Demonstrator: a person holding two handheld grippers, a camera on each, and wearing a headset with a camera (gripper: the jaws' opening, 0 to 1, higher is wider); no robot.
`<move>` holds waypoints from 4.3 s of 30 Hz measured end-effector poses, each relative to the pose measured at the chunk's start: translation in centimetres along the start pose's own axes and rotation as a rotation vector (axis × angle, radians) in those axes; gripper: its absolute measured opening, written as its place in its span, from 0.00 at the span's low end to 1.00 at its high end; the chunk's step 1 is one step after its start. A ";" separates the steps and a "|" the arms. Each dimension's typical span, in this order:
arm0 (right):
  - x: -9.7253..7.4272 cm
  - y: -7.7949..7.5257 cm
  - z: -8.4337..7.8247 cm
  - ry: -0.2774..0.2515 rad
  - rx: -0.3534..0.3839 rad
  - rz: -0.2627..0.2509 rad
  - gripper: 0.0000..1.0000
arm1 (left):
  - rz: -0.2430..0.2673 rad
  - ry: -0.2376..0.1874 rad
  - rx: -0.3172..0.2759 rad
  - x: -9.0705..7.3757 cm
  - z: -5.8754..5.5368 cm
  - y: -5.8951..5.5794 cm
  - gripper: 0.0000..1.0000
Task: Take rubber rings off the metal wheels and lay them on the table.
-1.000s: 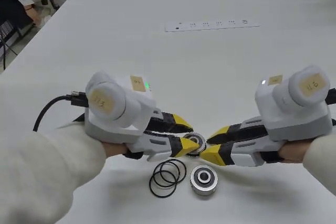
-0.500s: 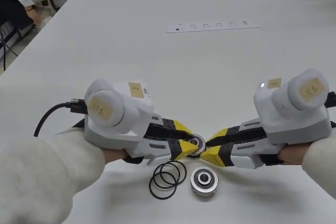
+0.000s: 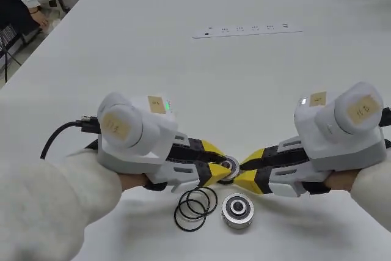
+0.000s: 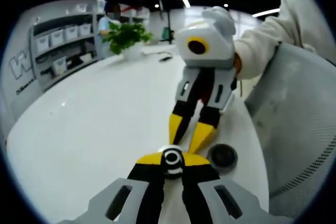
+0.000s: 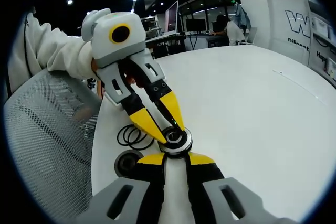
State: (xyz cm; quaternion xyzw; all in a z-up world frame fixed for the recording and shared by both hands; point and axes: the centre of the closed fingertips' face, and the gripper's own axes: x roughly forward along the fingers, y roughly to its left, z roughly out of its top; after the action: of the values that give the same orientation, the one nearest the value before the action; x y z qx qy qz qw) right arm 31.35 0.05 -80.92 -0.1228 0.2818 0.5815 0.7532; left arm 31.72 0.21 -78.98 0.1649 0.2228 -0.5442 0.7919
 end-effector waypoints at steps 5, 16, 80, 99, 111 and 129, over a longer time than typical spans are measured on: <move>0.0 0.0 0.0 0.000 -0.002 -0.002 0.11 | 0.000 -0.002 0.001 0.0 0.0 0.0 0.13; -0.1 -0.3 -0.2 0.015 -0.070 -0.028 0.02 | 0.004 -0.004 0.012 0.2 0.1 0.1 0.13; -1.1 -0.8 1.8 -0.107 0.322 -0.048 0.00 | 0.004 -0.023 0.023 0.4 0.0 0.2 0.12; -1.6 -0.7 3.8 -0.182 0.327 -0.019 0.00 | 0.009 -0.026 0.023 0.4 0.1 0.2 0.12; -1.5 -0.7 3.1 -0.159 0.332 -0.030 0.00 | -0.003 0.006 0.006 0.2 0.2 0.0 0.15; -2.4 -0.7 4.1 -0.195 0.345 -0.034 0.00 | -0.001 -0.045 -0.010 -4.6 2.4 -0.3 0.41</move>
State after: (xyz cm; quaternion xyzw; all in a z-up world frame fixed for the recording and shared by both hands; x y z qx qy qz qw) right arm 32.76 0.06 -76.30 0.0604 0.3011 0.5209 0.7965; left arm 30.45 2.50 -74.55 0.1488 0.2077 -0.5471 0.7971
